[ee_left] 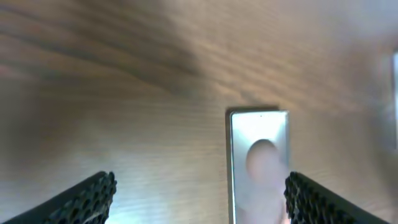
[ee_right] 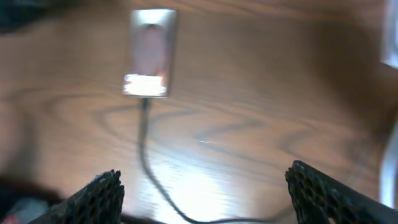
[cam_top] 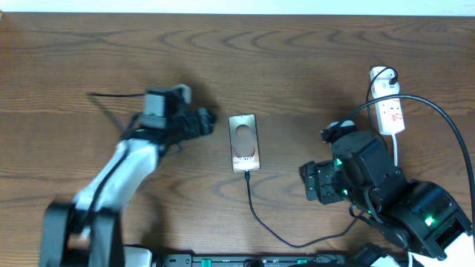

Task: Plug charger to phone and switch on socket
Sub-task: 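Open both grippers and withdraw them from the phone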

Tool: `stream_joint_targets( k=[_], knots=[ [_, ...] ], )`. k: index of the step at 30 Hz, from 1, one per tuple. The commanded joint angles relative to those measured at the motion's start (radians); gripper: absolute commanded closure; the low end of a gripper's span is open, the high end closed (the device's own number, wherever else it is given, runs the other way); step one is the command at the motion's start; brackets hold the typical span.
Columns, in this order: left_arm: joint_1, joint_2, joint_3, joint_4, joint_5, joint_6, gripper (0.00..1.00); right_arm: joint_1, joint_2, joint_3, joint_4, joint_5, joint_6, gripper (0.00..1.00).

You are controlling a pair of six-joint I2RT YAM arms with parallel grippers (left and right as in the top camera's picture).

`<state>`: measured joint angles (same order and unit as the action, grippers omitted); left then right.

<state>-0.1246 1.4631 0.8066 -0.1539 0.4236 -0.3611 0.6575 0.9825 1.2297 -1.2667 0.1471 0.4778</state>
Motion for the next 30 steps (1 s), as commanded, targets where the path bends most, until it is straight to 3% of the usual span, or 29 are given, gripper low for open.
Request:
stream_joint_targets(
  k=[1, 4, 7, 10, 11, 17, 23, 30],
  knots=[
    [0.072, -0.203, -0.001, -0.076, -0.014, 0.042, 0.11, -0.004, 0.005, 0.013, -0.033, 0.220, 0.154, 0.17],
    [0.114, -0.364, -0.001, -0.159, -0.014, 0.054, 0.11, -0.008, 0.021, 0.013, -0.048, 0.328, 0.268, 0.21],
    [0.128, -0.528, -0.001, -0.247, -0.014, 0.054, 0.11, -0.042, 0.047, 0.013, -0.053, 0.400, 0.391, 0.60],
    [0.128, -0.681, -0.001, -0.343, -0.018, 0.054, 0.11, -0.118, 0.084, 0.013, -0.042, 0.408, 0.453, 0.92],
    [0.128, -0.729, -0.001, -0.378, -0.018, 0.054, 0.11, -0.147, 0.097, 0.013, -0.034, 0.408, 0.461, 0.99],
    [0.128, -0.916, -0.001, -0.571, -0.018, 0.054, 0.11, -0.432, 0.168, 0.022, 0.092, 0.328, 0.407, 0.99],
    [0.128, -0.963, -0.002, -0.685, -0.017, 0.054, 0.11, -0.785, 0.261, 0.077, 0.255, -0.013, 0.272, 0.99],
    [0.128, -0.962, -0.002, -0.728, -0.017, 0.054, 0.11, -0.939, 0.478, 0.186, 0.306, -0.174, 0.273, 0.99]
  ],
)
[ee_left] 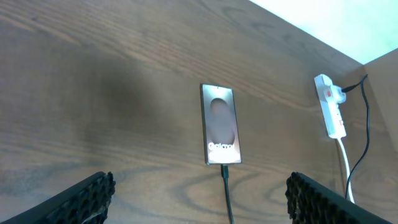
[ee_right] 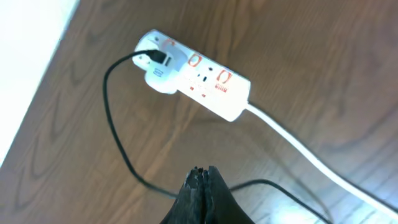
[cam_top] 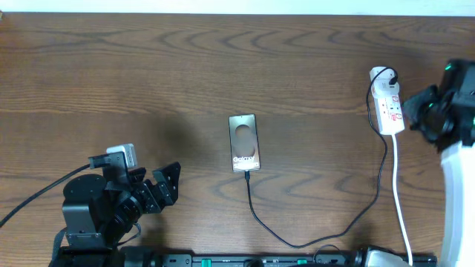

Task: Plug charger to phone and switch on socket
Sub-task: 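Open both grippers and withdraw them from the phone, then move the right gripper to the power strip's orange switch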

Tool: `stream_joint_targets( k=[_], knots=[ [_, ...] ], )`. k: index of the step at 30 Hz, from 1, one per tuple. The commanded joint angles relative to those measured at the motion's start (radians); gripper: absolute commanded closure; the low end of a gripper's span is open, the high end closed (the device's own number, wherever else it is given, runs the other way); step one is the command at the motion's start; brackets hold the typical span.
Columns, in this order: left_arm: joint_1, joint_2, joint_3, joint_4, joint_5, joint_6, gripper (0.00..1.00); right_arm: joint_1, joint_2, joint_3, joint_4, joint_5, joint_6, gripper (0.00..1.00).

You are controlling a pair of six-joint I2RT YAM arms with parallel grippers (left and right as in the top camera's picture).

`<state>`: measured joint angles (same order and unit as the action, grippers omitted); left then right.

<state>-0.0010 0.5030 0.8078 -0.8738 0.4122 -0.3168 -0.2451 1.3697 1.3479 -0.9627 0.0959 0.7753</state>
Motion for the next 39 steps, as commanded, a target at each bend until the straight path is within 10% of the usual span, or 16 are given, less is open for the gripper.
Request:
stream_joint_targets(
  k=[1, 14, 39],
  knots=[
    [0.005, -0.002, -0.003, -0.009, -0.006, 0.010, 0.10, -0.047, 0.133, 0.104, 0.001, -0.132, -0.025, 0.99],
    [0.005, -0.002, -0.003, -0.008, -0.006, 0.010, 0.10, -0.089, 0.653, 0.570, -0.216, -0.167, 0.006, 0.99],
    [0.005, -0.002, -0.003, -0.008, -0.006, 0.010, 0.10, -0.117, 0.867, 0.576, -0.102, -0.245, 0.021, 0.99]
  ],
)
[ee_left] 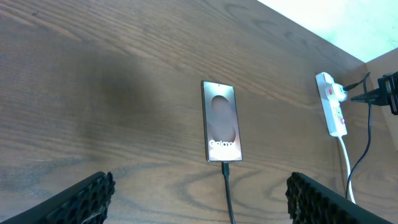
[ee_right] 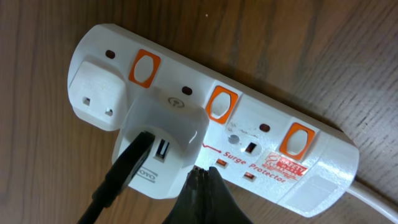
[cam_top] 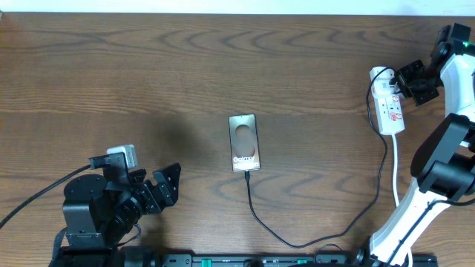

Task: Plug charger to phone and switch on socket
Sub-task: 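Move the right gripper to the power strip's orange switch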

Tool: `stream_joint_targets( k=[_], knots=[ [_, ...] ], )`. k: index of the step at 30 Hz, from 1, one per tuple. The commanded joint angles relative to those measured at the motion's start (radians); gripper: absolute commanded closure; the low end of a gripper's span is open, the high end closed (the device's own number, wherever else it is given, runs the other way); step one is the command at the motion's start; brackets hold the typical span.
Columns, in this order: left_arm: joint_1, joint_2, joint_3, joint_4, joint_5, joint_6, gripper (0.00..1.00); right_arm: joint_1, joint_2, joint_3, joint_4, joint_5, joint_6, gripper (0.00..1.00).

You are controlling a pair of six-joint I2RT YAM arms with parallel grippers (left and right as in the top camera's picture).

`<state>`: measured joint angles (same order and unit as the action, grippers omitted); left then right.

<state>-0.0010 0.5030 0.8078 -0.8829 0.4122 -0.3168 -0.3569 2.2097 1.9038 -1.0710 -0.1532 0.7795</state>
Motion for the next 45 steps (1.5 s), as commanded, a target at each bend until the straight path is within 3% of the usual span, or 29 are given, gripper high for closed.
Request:
stream_joint_targets(
  k=[1, 45],
  knots=[
    [0.005, -0.002, -0.003, 0.001, -0.006, 0.010, 0.10, -0.005, 0.030, 0.020, 0.009, 0.004, 0.019, 0.99],
    [0.005, -0.002, -0.003, 0.001, -0.006, 0.010, 0.10, -0.017, 0.063, 0.019, 0.032, 0.035, 0.020, 0.99]
  ],
)
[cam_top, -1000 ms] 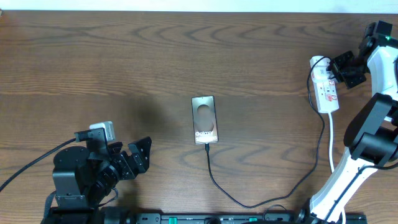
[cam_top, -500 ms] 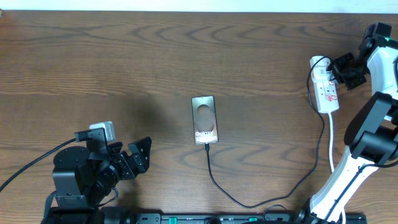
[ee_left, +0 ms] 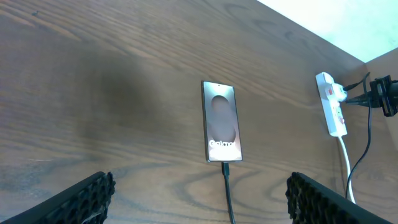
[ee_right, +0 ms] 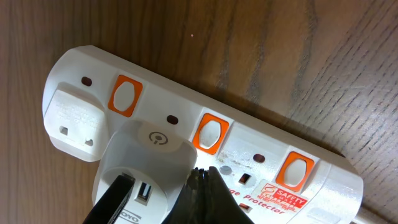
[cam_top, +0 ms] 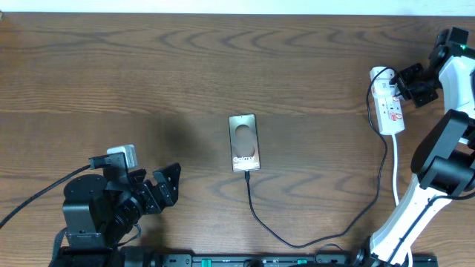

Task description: Plug charger to phone and switch on socket

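Note:
The phone [cam_top: 243, 142] lies face up mid-table with the black charger cable [cam_top: 256, 215] in its bottom port; the left wrist view shows the phone [ee_left: 221, 121] too. The white power strip [ee_right: 205, 155] has three orange switches and holds the white charger adapter [ee_right: 146, 163]. My right gripper [ee_right: 202, 172] is shut on nothing, its tips on the strip just below the middle orange switch [ee_right: 209, 132]. Overhead, the right gripper [cam_top: 404, 81] sits beside the strip [cam_top: 387, 104]. My left gripper [cam_top: 162, 191] rests open at the front left, far from the phone.
The strip's white lead [cam_top: 397, 185] and the black cable loop run down the right side toward the table's front edge. A second white plug [ee_right: 68, 121] fills the strip's end socket. Bare wood lies around the phone.
My right gripper, still shut, has closed in on the strip. Its tips now sit nearer the middle orange switch. Left arm, phone and cable have not moved.
At first both grippers were open near the phone, with the cable in its port. Then the left arm was back at the front left and the right gripper was shut above the strip. Later its tips were at the strip by the adapter, and now below the middle switch.

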Tool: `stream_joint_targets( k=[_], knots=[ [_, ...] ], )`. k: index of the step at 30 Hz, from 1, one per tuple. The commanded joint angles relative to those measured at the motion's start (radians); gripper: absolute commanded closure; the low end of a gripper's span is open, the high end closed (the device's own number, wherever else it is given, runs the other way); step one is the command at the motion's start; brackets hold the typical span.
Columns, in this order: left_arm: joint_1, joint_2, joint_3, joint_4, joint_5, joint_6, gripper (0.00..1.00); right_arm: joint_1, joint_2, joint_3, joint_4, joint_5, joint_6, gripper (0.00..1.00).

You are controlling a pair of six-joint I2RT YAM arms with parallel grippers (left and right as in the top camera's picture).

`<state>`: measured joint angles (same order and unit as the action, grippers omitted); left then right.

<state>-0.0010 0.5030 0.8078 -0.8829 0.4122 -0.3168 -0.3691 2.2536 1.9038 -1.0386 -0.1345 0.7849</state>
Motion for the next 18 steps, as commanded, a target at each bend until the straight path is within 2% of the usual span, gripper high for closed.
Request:
stream_joint_targets(
  k=[1, 18],
  knots=[
    [0.005, -0.002, -0.003, 0.001, -0.006, 0.010, 0.10, -0.005, 0.020, 0.019, 0.000, 0.016, 0.014, 0.99],
    [0.005, -0.002, -0.003, 0.001, -0.006, 0.010, 0.10, 0.008, 0.056, 0.015, 0.008, 0.022, 0.014, 0.99]
  ],
)
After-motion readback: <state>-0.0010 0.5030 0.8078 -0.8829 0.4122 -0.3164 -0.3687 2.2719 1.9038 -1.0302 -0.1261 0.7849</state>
